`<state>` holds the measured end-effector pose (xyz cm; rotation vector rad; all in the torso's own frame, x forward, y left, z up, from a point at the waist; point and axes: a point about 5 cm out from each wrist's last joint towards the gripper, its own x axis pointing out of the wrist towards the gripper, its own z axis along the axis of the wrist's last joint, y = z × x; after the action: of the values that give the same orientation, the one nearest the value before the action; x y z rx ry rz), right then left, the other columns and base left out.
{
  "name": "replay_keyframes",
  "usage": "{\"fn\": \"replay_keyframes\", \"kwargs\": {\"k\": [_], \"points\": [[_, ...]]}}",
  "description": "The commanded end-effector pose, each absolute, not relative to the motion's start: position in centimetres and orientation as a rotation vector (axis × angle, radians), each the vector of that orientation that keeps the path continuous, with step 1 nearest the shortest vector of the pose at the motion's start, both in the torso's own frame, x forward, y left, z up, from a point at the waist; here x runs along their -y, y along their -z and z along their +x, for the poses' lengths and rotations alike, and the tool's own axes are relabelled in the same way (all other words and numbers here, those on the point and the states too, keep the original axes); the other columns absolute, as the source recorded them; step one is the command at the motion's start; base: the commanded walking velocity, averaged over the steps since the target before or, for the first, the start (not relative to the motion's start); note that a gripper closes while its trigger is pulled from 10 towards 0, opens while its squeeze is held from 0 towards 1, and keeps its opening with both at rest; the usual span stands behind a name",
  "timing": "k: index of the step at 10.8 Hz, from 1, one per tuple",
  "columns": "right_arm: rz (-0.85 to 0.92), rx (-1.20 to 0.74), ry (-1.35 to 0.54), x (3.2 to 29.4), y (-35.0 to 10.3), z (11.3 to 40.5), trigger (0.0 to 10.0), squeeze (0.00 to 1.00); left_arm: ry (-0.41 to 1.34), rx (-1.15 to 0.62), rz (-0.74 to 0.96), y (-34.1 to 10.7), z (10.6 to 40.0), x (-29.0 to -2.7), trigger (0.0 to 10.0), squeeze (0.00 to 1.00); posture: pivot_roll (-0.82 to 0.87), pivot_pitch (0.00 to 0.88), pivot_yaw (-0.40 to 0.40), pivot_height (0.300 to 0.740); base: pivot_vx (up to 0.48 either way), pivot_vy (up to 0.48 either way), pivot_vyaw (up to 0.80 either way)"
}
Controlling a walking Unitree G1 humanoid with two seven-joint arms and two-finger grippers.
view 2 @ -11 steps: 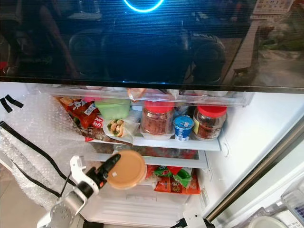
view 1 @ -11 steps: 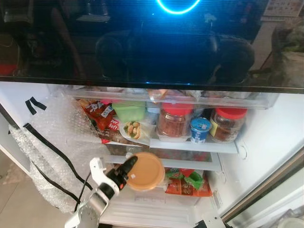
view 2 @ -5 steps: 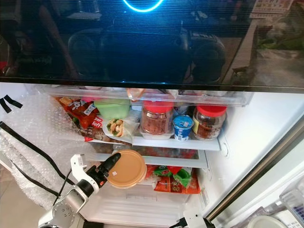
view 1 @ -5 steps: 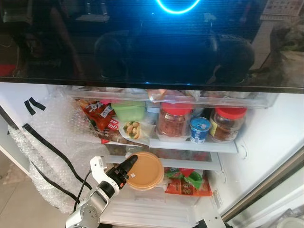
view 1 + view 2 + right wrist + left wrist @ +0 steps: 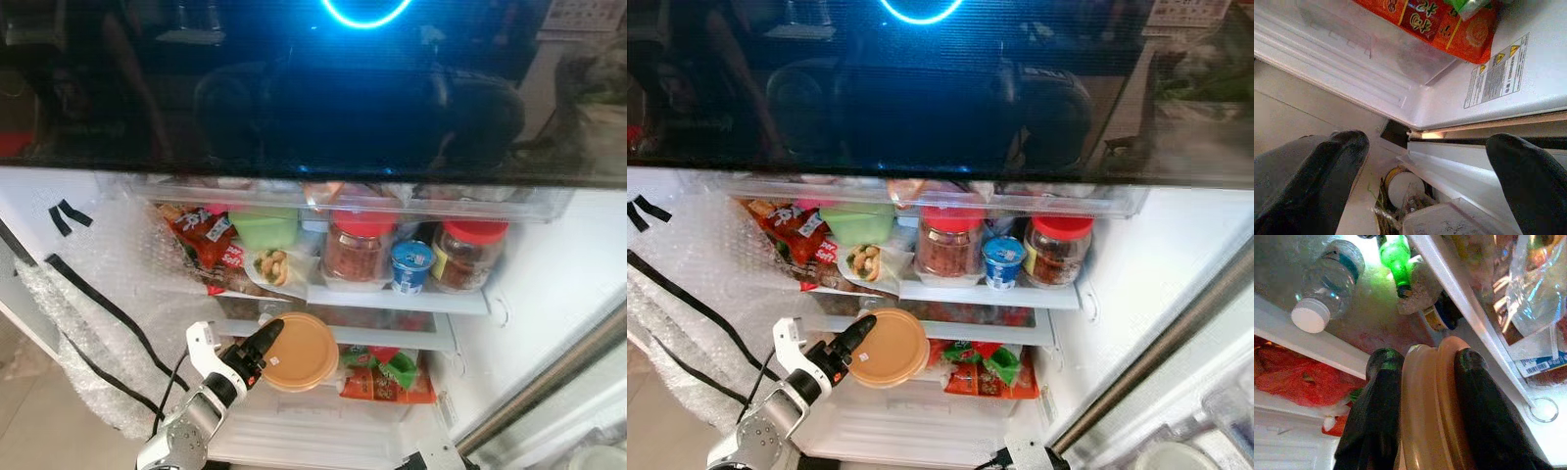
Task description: Restocking fridge
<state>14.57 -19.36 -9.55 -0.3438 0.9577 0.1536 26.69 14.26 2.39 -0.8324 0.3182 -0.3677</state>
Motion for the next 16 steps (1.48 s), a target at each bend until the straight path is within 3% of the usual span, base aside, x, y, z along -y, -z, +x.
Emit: {"fn": "replay_keyframes", "kwargs": {"k": [1,8,11,13,16], "points": [[-0.330,-1.039,-0.148,19.7,10.3,12.8,10.0,0.00,0.377,-0.318,-0.826,-2.5,26.8,-14.1,10.0,0.00,-0.12,0.000,0.016,0.638,0.000,0.000,0.00],[-0.319,-0.893,-0.104,20.4,8.9,15.5,10.0,0.00,0.367,-0.309,-0.825,-2.4,26.8,-14.2,10.0,0.00,-0.12,0.000,0.018,0.638,0.000,0.000,0.00],[-0.329,-0.619,-0.016,22.7,5.2,20.8,10.0,0.00,0.361,-0.306,-0.829,-2.4,26.8,-14.3,10.0,0.00,-0.12,0.000,0.018,0.638,0.000,0.000,0.00],[-0.331,-0.396,-0.061,23.0,1.7,24.3,10.0,0.00,0.363,-0.308,-0.831,-2.4,26.7,-14.3,10.0,0.00,-0.13,0.000,0.018,0.638,0.000,0.000,0.00],[-0.302,-0.424,-0.125,21.7,2.6,23.6,10.0,0.00,0.362,-0.306,-0.831,-2.4,26.8,-14.3,10.0,0.00,-0.13,0.000,0.019,0.638,0.000,0.000,0.00]]}}
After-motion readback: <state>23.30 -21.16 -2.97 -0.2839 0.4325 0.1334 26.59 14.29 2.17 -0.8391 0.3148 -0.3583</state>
